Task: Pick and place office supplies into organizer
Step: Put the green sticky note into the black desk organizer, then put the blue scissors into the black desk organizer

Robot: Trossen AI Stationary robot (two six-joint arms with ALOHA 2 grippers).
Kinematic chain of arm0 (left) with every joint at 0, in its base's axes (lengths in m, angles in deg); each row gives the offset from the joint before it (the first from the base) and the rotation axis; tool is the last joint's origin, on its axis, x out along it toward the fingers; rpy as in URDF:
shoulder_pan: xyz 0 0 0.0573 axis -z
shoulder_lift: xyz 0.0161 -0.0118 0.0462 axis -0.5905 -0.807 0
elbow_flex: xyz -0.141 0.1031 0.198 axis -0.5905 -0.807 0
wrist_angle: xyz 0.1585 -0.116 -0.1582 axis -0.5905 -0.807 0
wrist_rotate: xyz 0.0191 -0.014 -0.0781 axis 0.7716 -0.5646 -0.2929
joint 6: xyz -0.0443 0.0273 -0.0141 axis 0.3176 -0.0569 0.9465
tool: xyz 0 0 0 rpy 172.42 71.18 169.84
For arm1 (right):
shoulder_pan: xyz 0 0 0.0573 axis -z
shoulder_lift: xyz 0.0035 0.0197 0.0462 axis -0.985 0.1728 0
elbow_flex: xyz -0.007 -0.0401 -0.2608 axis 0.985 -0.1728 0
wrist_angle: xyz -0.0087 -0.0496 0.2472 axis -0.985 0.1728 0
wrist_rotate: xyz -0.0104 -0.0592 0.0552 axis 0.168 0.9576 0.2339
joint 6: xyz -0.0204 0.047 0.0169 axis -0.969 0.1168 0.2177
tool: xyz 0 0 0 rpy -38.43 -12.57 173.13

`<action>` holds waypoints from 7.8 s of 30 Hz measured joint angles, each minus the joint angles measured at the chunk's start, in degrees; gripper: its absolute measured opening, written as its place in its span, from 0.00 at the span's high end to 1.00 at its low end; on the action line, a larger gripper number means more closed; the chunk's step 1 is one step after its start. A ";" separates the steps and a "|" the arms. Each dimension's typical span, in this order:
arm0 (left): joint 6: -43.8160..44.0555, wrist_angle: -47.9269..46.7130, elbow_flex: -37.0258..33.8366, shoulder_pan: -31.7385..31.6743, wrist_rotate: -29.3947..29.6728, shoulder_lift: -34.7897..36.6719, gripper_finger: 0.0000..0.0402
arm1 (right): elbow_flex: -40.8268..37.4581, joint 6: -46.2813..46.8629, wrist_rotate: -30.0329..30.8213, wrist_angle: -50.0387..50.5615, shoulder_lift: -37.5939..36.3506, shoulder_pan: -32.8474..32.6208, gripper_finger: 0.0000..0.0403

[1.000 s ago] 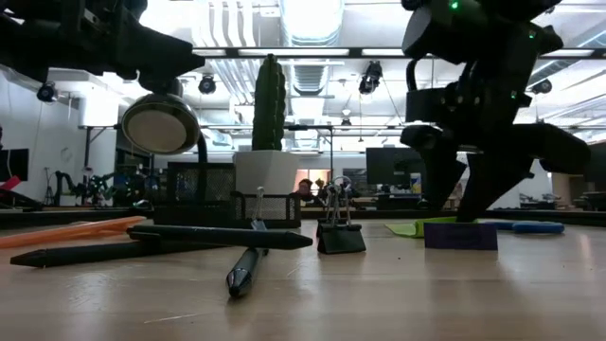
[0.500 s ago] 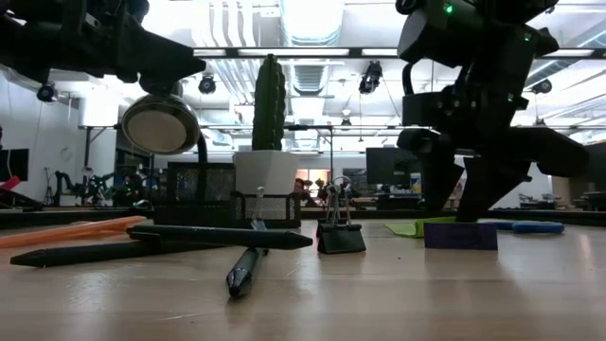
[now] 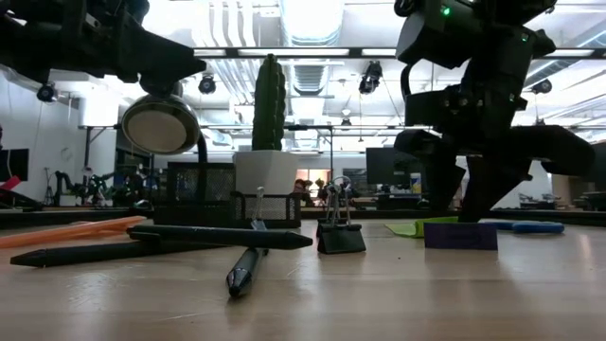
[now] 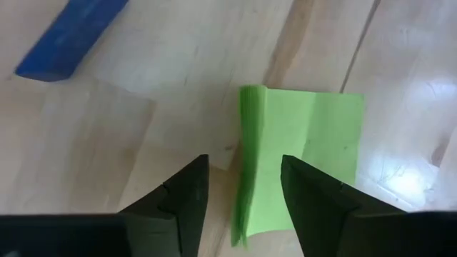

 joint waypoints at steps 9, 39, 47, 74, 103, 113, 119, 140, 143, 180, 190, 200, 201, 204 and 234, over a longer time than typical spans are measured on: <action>-0.01 -0.17 0.00 0.00 0.00 -0.83 0.61 | -0.01 -2.57 0.04 -1.61 2.00 0.52 0.65; 0.00 -0.11 0.00 0.00 0.00 -1.32 0.61 | -0.09 -3.87 0.68 -2.40 2.56 0.63 0.97; 0.00 -0.11 0.00 0.00 0.00 -1.38 0.61 | 0.38 -4.31 4.88 -2.11 2.29 0.61 0.98; 0.00 -0.19 0.00 0.00 0.00 -1.49 0.61 | 13.48 -13.53 3.68 -21.92 1.53 10.44 0.98; 0.00 -0.02 -0.09 0.00 0.00 -1.75 0.61 | 21.77 -11.58 -7.47 -31.74 15.40 20.73 0.98; 0.02 -0.28 -0.11 0.00 0.00 -1.86 0.61 | 32.81 -8.93 -5.12 -16.78 22.79 21.11 0.98; 0.01 -0.45 -0.11 0.00 0.00 -1.87 0.61 | 35.72 -7.54 -4.13 -11.62 23.53 21.33 0.98; 0.02 -1.13 -0.11 0.00 0.00 -1.73 0.61 | 36.44 -8.22 -6.23 -8.43 23.12 21.50 0.98; 0.00 -1.13 -0.11 0.00 0.00 -1.73 0.61 | 36.41 -8.37 -6.36 -9.06 23.12 21.46 0.98; 0.00 -1.20 -0.11 0.00 0.01 -1.73 0.61 | 36.80 -9.45 7.08 -8.32 22.65 21.54 0.73; -0.37 -1.24 -0.11 0.00 0.02 -1.73 0.61 | 38.56 -10.81 7.58 3.82 20.08 20.28 0.74; -0.37 -1.53 -0.11 0.00 0.02 -1.73 0.61 | 38.43 -3.06 7.43 13.76 11.52 16.05 0.80; -0.37 -1.65 -0.11 0.00 0.02 -1.73 0.61 | 38.12 -3.08 7.38 14.36 10.88 15.32 0.80; -0.37 -1.66 -0.11 0.00 0.02 -1.73 0.61 | 36.33 -3.15 7.17 15.66 8.72 13.03 0.81; -0.35 -1.33 -0.11 0.00 0.11 -1.73 0.61 | 5.55 10.45 5.66 23.88 -13.01 3.73 0.81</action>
